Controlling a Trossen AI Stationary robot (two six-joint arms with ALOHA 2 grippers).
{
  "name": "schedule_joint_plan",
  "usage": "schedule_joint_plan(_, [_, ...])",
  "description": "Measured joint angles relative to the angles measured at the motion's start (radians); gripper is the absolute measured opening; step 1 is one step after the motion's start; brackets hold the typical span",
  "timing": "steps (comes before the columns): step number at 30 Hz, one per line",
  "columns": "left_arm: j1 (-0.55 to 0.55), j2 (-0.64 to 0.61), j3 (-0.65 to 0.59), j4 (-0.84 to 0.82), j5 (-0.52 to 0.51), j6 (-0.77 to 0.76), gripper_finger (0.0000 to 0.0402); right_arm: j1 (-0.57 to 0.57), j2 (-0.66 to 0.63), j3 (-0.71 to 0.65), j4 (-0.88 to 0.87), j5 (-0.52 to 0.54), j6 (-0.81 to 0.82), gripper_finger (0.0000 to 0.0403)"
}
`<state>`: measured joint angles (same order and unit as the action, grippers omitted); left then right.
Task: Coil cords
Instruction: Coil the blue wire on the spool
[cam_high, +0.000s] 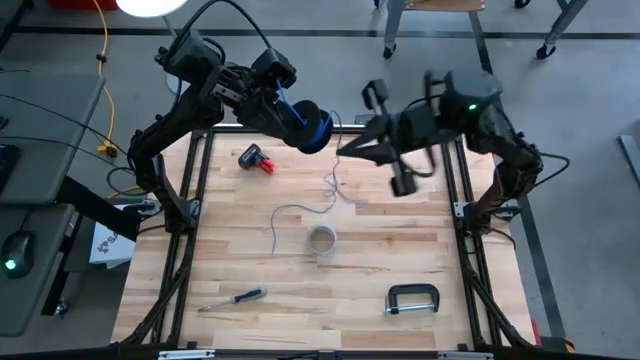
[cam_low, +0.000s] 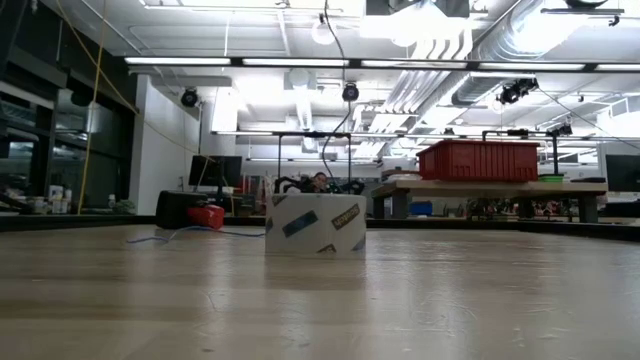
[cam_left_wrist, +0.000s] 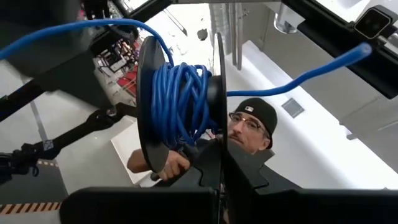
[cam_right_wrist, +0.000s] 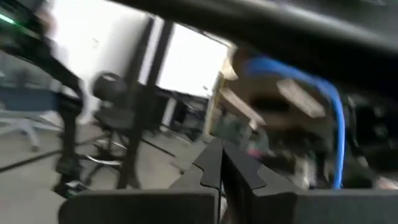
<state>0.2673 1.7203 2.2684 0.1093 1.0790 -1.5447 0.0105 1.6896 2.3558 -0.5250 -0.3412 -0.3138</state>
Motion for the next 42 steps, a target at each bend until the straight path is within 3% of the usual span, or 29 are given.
schedule_joint_plan(7, [-0.012,-0.001,0.000,-0.001,0.018,-0.033,0.0001,-0.036,0.039,0.000,0.017,0.125,-0.001,0.0000])
schedule_joint_plan(16, [-0.051,0.000,0.000,-0.047,0.097,-0.186,0.0001,-0.050,0.032,0.000,0.065,0.097,0.023,0.0000])
schedule_joint_plan(26, [-0.097,0.026,0.000,-0.100,0.092,-0.249,0.0001,-0.051,0.060,0.000,0.126,0.052,0.070,0.0000])
schedule_joint_plan(35, [-0.136,0.051,0.000,0.178,0.045,-0.302,0.0001,-0.085,0.086,0.000,0.169,0.026,0.181,0.0000])
schedule_joint_plan(42, [-0.113,0.051,0.000,0.310,-0.048,-0.169,0.0001,-0.099,0.089,0.000,0.262,-0.007,0.287,0.0000])
